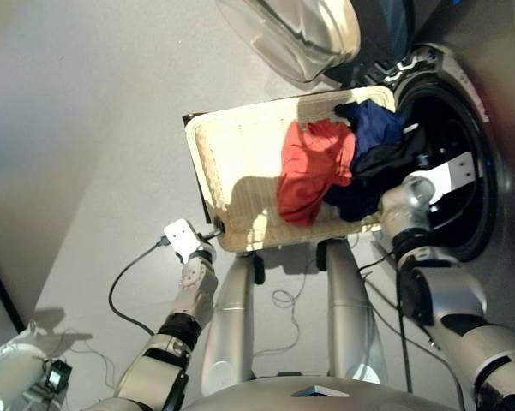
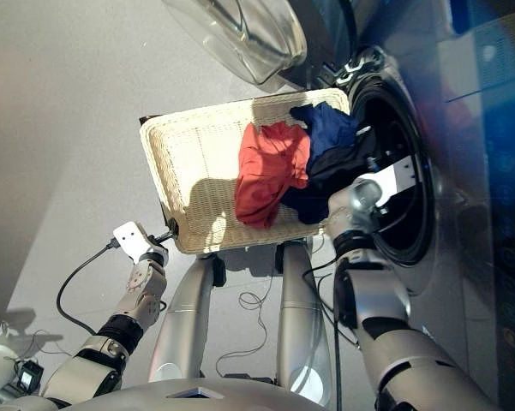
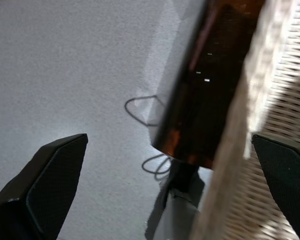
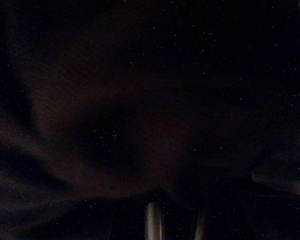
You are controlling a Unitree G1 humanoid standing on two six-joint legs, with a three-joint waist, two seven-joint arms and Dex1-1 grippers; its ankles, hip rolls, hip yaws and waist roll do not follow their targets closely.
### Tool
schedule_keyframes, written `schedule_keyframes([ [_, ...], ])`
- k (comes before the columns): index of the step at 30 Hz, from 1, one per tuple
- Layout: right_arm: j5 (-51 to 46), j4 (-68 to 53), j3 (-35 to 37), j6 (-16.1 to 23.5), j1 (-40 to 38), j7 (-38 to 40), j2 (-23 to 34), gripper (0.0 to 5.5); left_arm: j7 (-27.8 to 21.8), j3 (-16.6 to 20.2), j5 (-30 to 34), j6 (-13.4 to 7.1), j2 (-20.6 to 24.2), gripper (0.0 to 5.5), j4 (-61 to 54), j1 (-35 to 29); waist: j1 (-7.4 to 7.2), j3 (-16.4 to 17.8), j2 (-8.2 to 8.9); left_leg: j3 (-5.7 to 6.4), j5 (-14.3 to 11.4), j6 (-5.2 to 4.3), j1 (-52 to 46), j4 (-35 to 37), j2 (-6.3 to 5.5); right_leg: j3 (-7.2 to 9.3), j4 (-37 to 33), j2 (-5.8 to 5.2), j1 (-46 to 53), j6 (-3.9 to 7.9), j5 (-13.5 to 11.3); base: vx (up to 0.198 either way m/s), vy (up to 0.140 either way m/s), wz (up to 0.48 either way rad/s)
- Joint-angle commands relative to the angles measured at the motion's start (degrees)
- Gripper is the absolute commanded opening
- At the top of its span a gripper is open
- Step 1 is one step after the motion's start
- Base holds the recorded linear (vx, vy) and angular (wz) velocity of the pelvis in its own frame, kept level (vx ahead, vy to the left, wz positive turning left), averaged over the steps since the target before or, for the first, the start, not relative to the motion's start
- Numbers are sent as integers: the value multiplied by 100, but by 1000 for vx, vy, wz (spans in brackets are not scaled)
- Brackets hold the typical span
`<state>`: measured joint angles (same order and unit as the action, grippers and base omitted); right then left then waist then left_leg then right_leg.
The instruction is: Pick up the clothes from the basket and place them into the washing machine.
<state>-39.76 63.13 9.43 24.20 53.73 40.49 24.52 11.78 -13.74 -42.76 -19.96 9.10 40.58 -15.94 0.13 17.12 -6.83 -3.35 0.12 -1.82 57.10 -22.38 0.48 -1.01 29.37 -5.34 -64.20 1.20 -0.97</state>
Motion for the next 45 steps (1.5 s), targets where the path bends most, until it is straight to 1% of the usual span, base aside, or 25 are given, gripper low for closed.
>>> schedule_keyframes([
  [1,903,-702,-308,397,120,446,885,0,-65,139,-20,-314,276,550,-286,87,-153,-207,-234,128,-1000,257,107,-858,-124,15,83,33,116,396,542,0,0,0],
  [2,1563,-859,-529,249,21,510,1253,0,-129,149,35,-343,282,550,-317,93,-123,-232,-220,135,-1000,255,138,-874,-118,12,130,28,58,400,557,0,0,0],
  [3,1634,-891,-537,218,18,567,1260,0,-132,141,38,-347,249,550,-317,93,-113,-249,-249,133,-1006,255,154,-881,-118,9,143,29,38,401,565,0,0,0],
  [5,2679,-1109,-913,-61,-34,706,1929,0,-244,211,81,-388,285,550,-299,82,-97,-292,-205,127,-999,246,181,-860,-110,-2,192,11,-18,413,580,0,0,0],
  [6,2670,-1202,-860,38,108,901,1988,0,-242,201,81,-421,283,550,-260,58,-94,-312,-194,133,-1002,242,185,-856,-109,6,190,1,-23,416,575,0,0,0],
  [7,2468,-1119,-756,103,231,1079,1874,0,-186,131,55,-442,247,550,-207,-6,-87,-330,-188,134,-1005,239,158,-834,-113,12,175,-4,1,419,577,0,0,0],
  [8,2410,-962,-850,23,325,1086,1612,0,-100,68,28,-453,207,550,-112,-113,-89,-342,-152,119,-1016,242,115,-816,-119,18,142,20,41,414,565,0,0,0],
  [11,2444,-870,-865,7,177,981,1149,0,-59,31,12,-491,128,550,-68,-208,-131,-368,-104,125,-1020,241,52,-776,-126,14,52,36,132,410,524,0,0,0],
  [12,2221,-748,-855,21,135,751,952,207,-68,-3,-3,-497,118,550,-65,-247,-130,-394,-97,142,-1013,231,30,-743,-128,22,21,35,154,411,519,0,0,0],
  [13,1909,-587,-939,2,44,294,797,550,-104,-17,-14,-488,126,550,-55,-305,-144,-416,-73,158,-997,214,6,-694,-125,21,-31,32,181,415,500,0,0,0],
  [15,1497,-358,-1009,-3,-77,-162,591,550,-158,-77,24,-457,120,550,-15,-364,-181,-444,-47,184,-961,188,-57,-607,-128,40,-96,33,255,410,483,0,0,0],
  [16,1477,-344,-1010,5,-75,-184,595,550,-160,-77,23,-457,123,550,-13,-362,-185,-442,-45,186,-955,187,-67,-597,-130,42,-102,31,265,410,481,0,0,0],
  [19,913,-195,-1264,-15,-481,-1154,42,550,-352,-178,122,-332,91,550,104,-497,-235,-467,0,176,-886,152,-285,-375,-111,70,-346,36,489,415,385,0,0,0],
  [20,873,-175,-1314,-15,-519,-1255,-52,550,-391,-200,108,-313,89,550,143,-555,-249,-458,8,170,-865,145,-357,-304,-102,76,-418,37,557,420,363,0,0,0],
  [23,847,-217,-1622,-109,-672,-1661,-377,550,-473,-328,209,-293,83,550,216,-729,-293,-422,33,165,-781,119,-517,-146,-88,84,-620,33,734,429,253,0,0,0],
  [25,1059,-320,-2009,-224,-791,-1929,-649,550,-528,-493,330,-224,62,550,453,-1076,-348,-380,80,156,-688,81,-723,77,-68,104,-889,40,950,454,142,0,0,0],
  [26,1062,-326,-2011,-226,-791,-1926,-650,550,-532,-489,328,-227,61,550,461,-1082,-352,-366,81,156,-680,81,-744,92,-69,105,-901,39,970,454,137,0,0,0],
  [29,1392,-552,-2647,-352,-960,-2386,-878,550,-574,-697,507,-171,-9,550,784,-1566,-426,-284,164,117,-559,41,-988,312,-87,94,-1241,52,1240,485,-44,0,0,0],
  [31,1592,-633,-2827,-385,-994,-2398,-902,550,-574,-756,553,-167,-44,550,853,-1668,-448,-251,189,102,-528,34,-1049,358,-89,83,-1327,57,1308,489,-88,0,0,0],
  [34,2194,-1208,-3467,-460,-1206,-2551,-1040,550,-574,-936,738,-72,-112,550,1123,-2008,-531,-170,285,29,-459,18,-1205,490,-79,5,-1552,102,1453,516,-203,0,0,0],
  [37,2403,-1807,-3693,-434,-1429,-2578,-1094,550,-550,-998,767,-10,-202,550,1312,-2180,-610,-114,343,-27,-462,34,-1244,504,-64,-69,-1622,152,1479,529,-245,0,0,0],
  [42,2777,-2405,-3932,-445,-1629,-2662,-998,550,-572,-1005,766,42,-290,550,1459,-2335,-718,-37,406,-138,-535,59,-1205,423,-12,-182,-1612,228,1418,530,-246,3,7,-201],
  [43,3075,-2641,-4037,-473,-1655,-2704,-846,550,-610,-1016,774,56,-307,550,1460,-2421,-784,9,419,-185,-621,95,-1104,275,20,-254,-1545,286,1285,525,-239,0,13,-208],
  [44,3076,-2646,-4036,-476,-1658,-2704,-844,550,-609,-1016,774,56,-309,550,1460,-2421,-780,5,418,-187,-626,95,-1097,268,23,-256,-1542,288,1280,525,-239,6,18,-217],
  [45,3108,-2628,-4032,-467,-1654,-2690,-835,550,-593,-1022,800,65,-340,550,1538,-2463,-808,25,439,-225,-676,118,-1022,180,48,-277,-1495,335,1191,515,-232,21,-10,-209],
])
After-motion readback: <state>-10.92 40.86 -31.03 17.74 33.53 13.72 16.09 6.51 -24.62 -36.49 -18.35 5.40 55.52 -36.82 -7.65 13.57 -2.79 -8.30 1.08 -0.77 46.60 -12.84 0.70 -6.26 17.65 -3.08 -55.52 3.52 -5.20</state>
